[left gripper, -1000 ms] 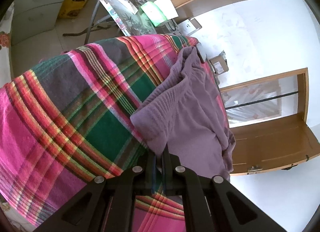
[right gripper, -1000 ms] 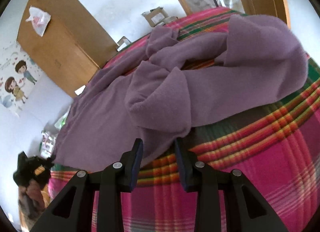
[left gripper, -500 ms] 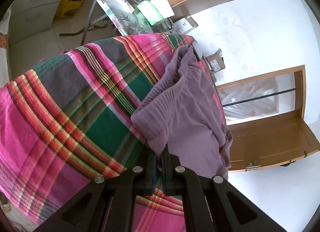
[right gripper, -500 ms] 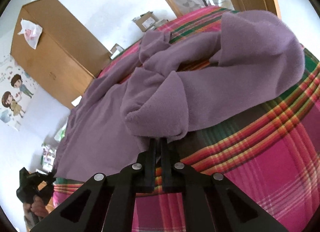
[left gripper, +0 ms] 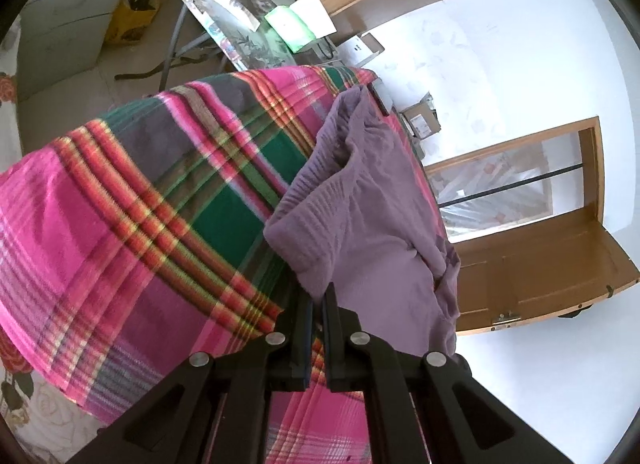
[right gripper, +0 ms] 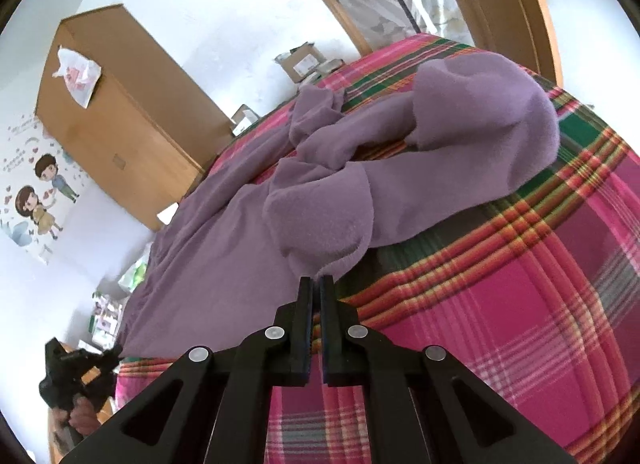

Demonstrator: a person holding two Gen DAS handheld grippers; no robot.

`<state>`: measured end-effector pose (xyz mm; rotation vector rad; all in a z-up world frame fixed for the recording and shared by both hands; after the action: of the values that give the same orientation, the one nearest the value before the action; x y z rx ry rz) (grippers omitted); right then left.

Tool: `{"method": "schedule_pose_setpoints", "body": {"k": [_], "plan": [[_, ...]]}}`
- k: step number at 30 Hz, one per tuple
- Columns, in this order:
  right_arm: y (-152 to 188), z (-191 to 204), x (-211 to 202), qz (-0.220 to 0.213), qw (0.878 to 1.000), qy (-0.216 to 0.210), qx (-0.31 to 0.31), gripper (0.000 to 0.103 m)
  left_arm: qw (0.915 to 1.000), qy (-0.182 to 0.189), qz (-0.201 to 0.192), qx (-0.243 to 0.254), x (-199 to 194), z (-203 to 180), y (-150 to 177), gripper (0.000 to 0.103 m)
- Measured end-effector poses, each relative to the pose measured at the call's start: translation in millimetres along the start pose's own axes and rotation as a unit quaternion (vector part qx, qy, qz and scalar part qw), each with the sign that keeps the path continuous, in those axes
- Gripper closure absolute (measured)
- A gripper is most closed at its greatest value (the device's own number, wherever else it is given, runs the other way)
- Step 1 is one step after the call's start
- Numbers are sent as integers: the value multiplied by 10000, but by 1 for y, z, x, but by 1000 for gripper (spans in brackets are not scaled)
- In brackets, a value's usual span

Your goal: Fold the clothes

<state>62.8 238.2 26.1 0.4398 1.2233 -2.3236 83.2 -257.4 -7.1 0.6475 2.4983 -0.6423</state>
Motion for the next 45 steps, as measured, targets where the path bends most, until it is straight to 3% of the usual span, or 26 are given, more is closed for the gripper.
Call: {"method": "schedule_pose_setpoints", "body": {"k": [10, 14, 17, 18, 20, 28, 29, 31, 33, 45], "plan": [[9, -12, -9, 80, 9999, 54, 124, 101, 9998, -183, 48, -14, 3, 11, 8, 99], [12, -11, -3, 157, 9998, 60, 80, 96, 9997, -253, 32, 17, 5, 12, 7, 89], [14, -13, 2, 283, 9995, 40, 126, 83, 9997, -217, 17, -73, 6, 14, 4, 81], [14, -14, 4, 307, 9994, 33, 157, 68, 9997, -180, 8, -139, 6, 15, 3, 76], [13, -14, 8, 306, 9993, -2, 217, 67, 9996, -123, -3, -249, 7, 15, 0, 72], [8, -5, 25, 322, 9994, 51, 78, 69, 9978, -5, 43, -660, 19, 18, -10, 70], [7, -6, 26, 309, 9994, 64, 107, 72, 9974, -23, 15, -715, 20, 18, -10, 72], [6, -4, 24, 261, 9996, 66, 71, 93, 9981, -197, -23, -578, 21, 15, -10, 83], [6, -1, 21, 204, 9998, 59, 3, 96, 9984, -187, -77, -525, 19, 14, -9, 91], [10, 6, -8, 9, 9999, -60, -90, 97, 9988, 2, -207, -449, -6, 17, -5, 96]]}}
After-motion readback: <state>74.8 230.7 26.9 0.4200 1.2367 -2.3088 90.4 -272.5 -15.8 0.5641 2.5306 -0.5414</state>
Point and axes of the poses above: each gripper's, at about its wrist camera, not at the fingertips, and x roughly the way its jaws point, z to its left, y to its underside, the point moved 1 cm from there along x, roughly the way its jaws point, and after that the axes turned 10 degrees about -z, right-handed, at the moved point
